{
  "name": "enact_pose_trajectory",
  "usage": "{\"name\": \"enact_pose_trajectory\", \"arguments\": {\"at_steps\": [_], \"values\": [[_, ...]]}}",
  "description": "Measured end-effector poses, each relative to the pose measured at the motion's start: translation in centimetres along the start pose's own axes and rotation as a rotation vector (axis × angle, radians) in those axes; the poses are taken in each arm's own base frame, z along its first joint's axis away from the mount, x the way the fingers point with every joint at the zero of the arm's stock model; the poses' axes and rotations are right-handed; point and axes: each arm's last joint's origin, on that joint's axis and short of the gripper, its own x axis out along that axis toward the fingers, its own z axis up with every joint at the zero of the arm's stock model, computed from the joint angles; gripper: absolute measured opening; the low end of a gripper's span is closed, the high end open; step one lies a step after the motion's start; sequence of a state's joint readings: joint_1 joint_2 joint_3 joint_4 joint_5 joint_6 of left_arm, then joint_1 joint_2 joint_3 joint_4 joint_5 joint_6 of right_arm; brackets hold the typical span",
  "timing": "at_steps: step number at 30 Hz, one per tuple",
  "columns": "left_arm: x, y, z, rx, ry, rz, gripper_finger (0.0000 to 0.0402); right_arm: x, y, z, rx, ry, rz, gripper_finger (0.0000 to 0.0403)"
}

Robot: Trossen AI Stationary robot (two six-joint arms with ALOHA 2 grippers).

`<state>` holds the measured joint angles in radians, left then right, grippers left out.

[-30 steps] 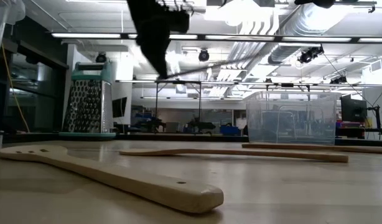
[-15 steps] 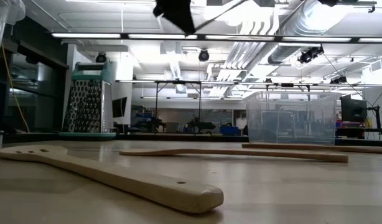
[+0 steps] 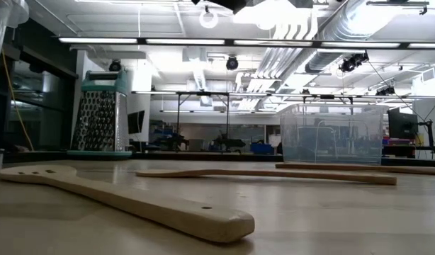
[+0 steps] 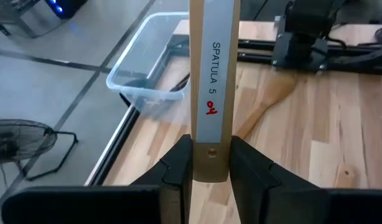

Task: Pick & Place Kitchen Items
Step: Put the light brown spatula into the bottom right transparent bin

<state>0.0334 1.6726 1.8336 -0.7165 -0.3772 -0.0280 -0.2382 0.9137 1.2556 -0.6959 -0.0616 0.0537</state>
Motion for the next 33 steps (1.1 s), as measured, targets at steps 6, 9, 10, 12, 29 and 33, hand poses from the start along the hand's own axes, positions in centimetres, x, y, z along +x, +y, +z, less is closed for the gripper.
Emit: {"name": "enact_pose_trajectory", "arguments": {"at_steps": [6,9,10,12,29,33], "values": [[0.0,-0.2,0.4,0.013,-0.037,-0.053,0.0074,1.2,0.0,1.1,-0.063,-0.087,0.003,0.0226],[0.0,-0.3,0.6,0.013,-0.058,-0.105,0.0074,1.1,0.1,1.7,-0.088,-0.151,0.030,0.0226],[0.0,-0.4,0.7,0.015,-0.069,-0.122,0.0074,1.1,0.1,1.9,-0.095,-0.172,0.042,0.0226],[-0.1,-0.4,0.8,0.023,-0.079,-0.138,0.0074,1.0,0.2,2.3,-0.103,-0.211,0.061,0.0226],[-0.1,-0.8,0.8,0.026,-0.081,-0.268,0.0074,0.2,0.8,3.6,-0.141,-0.364,0.232,0.0226],[-0.1,-0.8,0.8,0.026,-0.081,-0.268,0.0074,0.2,0.9,3.6,-0.141,-0.365,0.242,0.0220]]}}
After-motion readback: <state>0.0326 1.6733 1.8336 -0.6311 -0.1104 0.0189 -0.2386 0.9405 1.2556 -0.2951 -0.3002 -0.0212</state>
